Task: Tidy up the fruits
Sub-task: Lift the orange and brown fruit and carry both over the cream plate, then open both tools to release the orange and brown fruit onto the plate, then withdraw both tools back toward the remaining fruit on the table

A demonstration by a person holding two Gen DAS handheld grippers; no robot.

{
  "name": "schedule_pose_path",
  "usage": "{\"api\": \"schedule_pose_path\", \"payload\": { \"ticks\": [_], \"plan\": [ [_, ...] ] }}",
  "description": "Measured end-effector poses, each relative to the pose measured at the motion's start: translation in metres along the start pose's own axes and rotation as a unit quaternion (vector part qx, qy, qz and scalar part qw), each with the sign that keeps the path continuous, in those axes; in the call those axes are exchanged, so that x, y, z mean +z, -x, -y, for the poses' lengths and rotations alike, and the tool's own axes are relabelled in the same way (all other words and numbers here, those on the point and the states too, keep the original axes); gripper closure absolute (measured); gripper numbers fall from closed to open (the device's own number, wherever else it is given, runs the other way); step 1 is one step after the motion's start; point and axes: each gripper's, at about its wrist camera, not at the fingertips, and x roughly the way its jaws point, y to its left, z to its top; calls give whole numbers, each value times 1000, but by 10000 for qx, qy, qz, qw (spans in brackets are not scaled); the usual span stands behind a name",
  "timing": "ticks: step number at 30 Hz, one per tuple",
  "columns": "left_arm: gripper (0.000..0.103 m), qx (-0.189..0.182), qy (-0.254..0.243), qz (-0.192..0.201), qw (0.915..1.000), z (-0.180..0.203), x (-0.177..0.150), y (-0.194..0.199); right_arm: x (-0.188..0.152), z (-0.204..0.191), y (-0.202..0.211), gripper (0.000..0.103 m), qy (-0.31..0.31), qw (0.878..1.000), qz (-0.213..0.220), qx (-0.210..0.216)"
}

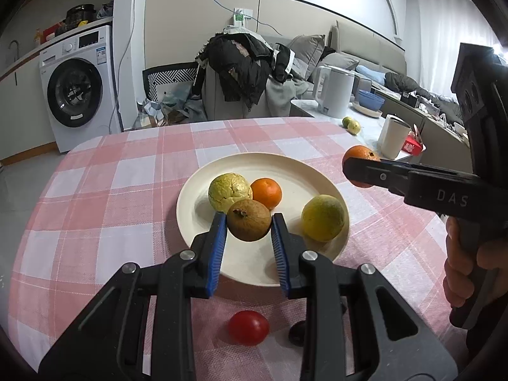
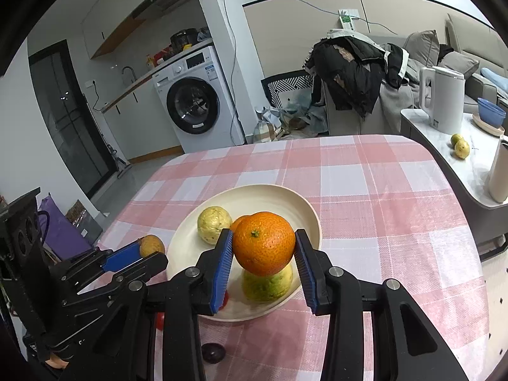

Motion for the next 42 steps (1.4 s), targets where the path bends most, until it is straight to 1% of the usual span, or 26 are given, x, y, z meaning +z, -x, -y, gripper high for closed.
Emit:
{"api": "schedule_pose_path", "payload": {
  "ticks": [14, 26, 29, 33, 34, 35, 36, 38, 39, 40, 41, 42],
  "plan": [
    [77, 38, 10, -303, 9995, -11, 0, -35, 7, 9, -31, 63, -33, 9996, -266, -32],
    [77, 7, 174, -555, 9983, -28, -3, -63, 8, 12, -57, 63, -27, 9988, -472, -153],
    [77, -20, 187, -520, 9985, -31, -3, -63, 7, 13, -60, 63, -71, 9986, -500, -170],
    [75, 15, 227, -469, 9986, -33, -1, -58, 7, 15, -60, 60, -124, 9985, -494, -180],
    [71, 25, 243, -472, 9986, -33, -1, -56, 7, 15, -59, 56, -122, 9987, -460, -173],
    [61, 36, 269, -462, 9986, -35, -1, -54, 7, 14, -56, 55, -117, 9989, -420, -180],
    [55, 62, 285, -437, 9986, -35, 0, -51, 7, 14, -53, 52, -105, 9990, -395, -190],
    [32, 148, 311, -336, 9988, -36, -1, -43, 5, 12, -46, 47, -64, 9990, -363, -238],
    [27, 171, 313, -297, 9989, -36, -1, -38, 4, 12, -43, 38, -41, 9991, -339, -261],
    [19, 193, 314, -254, 9990, -36, -1, -34, 3, 11, -39, 26, -25, 9992, -305, -266],
    [18, 222, 311, -215, 9990, -37, -2, -28, 0, 11, -35, 21, -18, 9992, -288, -276],
    [18, 234, 305, -207, 9990, -37, -3, -24, -2, 11, -32, 12, -20, 9991, -285, -304]
  ]
}}
